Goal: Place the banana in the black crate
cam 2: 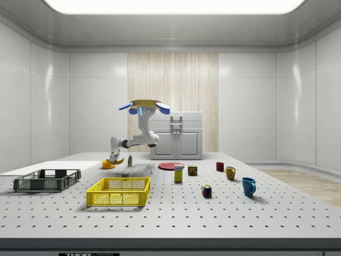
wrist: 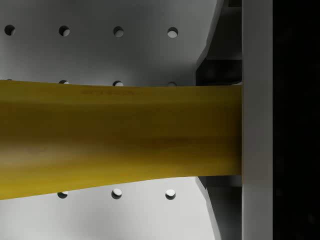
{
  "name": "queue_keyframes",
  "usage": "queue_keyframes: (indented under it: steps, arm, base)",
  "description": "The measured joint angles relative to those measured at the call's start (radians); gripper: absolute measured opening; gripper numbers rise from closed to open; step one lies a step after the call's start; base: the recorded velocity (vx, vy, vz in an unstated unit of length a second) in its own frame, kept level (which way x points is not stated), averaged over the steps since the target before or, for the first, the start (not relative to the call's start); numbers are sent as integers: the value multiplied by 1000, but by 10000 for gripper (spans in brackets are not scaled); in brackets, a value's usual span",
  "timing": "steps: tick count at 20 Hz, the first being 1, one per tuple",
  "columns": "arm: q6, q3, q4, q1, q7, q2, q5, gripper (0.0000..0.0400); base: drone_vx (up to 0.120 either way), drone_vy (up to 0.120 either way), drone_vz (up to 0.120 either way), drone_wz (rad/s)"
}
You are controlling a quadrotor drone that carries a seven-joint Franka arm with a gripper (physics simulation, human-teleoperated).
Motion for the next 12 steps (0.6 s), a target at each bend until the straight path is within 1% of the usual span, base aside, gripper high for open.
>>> queue_keyframes:
  steps: [12]
  arm:
    - [0,19,-3,0,4,-6,20,189]
  base:
    - [120,120,120,0]
